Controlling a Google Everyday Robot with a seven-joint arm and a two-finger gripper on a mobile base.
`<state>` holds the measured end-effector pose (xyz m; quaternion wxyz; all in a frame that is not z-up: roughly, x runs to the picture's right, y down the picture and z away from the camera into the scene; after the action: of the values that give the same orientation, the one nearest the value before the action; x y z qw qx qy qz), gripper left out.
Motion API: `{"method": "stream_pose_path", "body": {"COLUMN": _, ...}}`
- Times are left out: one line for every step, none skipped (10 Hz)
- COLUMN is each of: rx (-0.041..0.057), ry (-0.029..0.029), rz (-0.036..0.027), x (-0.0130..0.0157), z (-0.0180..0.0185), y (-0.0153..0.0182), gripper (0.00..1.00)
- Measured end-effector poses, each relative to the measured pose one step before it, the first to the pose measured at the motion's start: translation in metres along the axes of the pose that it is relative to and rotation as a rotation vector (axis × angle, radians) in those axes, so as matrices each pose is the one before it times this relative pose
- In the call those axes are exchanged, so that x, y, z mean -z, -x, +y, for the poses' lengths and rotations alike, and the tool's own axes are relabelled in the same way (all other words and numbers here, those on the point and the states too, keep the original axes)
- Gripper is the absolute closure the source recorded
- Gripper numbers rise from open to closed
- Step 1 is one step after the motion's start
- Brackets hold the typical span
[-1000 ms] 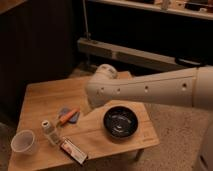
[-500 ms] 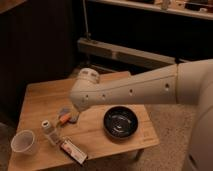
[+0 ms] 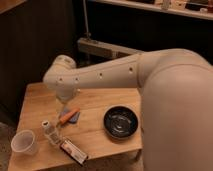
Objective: Pick up the ceramic cup
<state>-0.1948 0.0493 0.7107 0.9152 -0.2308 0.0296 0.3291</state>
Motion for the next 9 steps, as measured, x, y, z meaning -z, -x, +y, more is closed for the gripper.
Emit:
{"method": "stream_pose_path", "body": {"rx": 0.03877, "ry": 0.00556, "rz": 0.00336, "x": 0.00182, "z": 0.00908, "y": 0.00558, "gripper": 0.2}}
{"method": "stream_pose_path", "body": {"rx": 0.02761, "ry": 0.00918, "rz": 0.00182, "x": 0.0004, "z": 0.00912, "y": 0.00055, "gripper": 0.2}}
{"method": "stream_pose_path", "body": {"rx": 0.02805, "ry": 0.00768, "rz": 0.00293, "x": -0.00085, "z": 0.01031, "y": 0.00008, "gripper": 0.2}}
{"method": "stream_pose_path", "body": {"rx": 0.03203, "ry": 0.01299, "rz": -0.00044, "x": -0.00051, "z": 0.01381, "y": 0.00282, "gripper": 0.2}}
{"method": "stream_pose_path", "body": {"rx": 0.04145, "ry": 0.01383, "rz": -0.00135, "x": -0.00154, "z": 0.01217, "y": 0.0041, "gripper": 0.2}}
{"method": "stream_pose_path", "body": {"rx": 0.02618, "ry": 0.0073, "rz": -0.00006, "x": -0.00206, "z": 0.00285, "y": 0.00211, "gripper": 0.2}}
{"method": "stream_pose_path", "body": {"rx": 0.01529, "ry": 0.00742, "rz": -0.00083, "x": -0.00139, "z": 0.00194, "y": 0.00231, "gripper": 0.2}}
{"method": "stream_pose_path", "body": {"rx": -0.00345, "ry": 0.00398, "rz": 0.00144, "x": 0.00019, "z": 0.00057, "y": -0.00077, "gripper": 0.2}}
{"method": "stream_pose_path", "body": {"rx": -0.00157, "ry": -0.00025, "rz": 0.00045, "x": -0.00009, "z": -0.00071, "y": -0.00063, "gripper": 0.2}}
